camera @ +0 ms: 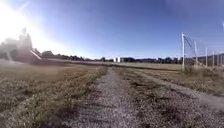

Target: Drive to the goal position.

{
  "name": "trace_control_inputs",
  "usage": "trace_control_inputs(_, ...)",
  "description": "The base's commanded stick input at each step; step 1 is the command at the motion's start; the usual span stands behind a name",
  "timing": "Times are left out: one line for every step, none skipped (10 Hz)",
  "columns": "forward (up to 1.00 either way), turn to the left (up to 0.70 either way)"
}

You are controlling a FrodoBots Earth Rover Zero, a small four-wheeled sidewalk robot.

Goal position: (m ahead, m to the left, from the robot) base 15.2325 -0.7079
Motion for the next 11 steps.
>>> trace_control_inputs(0.5,0.0)
trace_control_inputs(0.5,0.0)
trace_control_inputs(0.5,0.0)
trace_control_inputs(0.5,0.0)
trace_control_inputs(0.5,0.0)
trace_control_inputs(0.5,0.0)
trace_control_inputs(0.5,0.0)
trace_control_inputs(0.5,0.0)
trace_control_inputs(0.5,0.0)
trace_control_inputs(0.5,0.0)
trace_control_inputs(0.5,0.0)
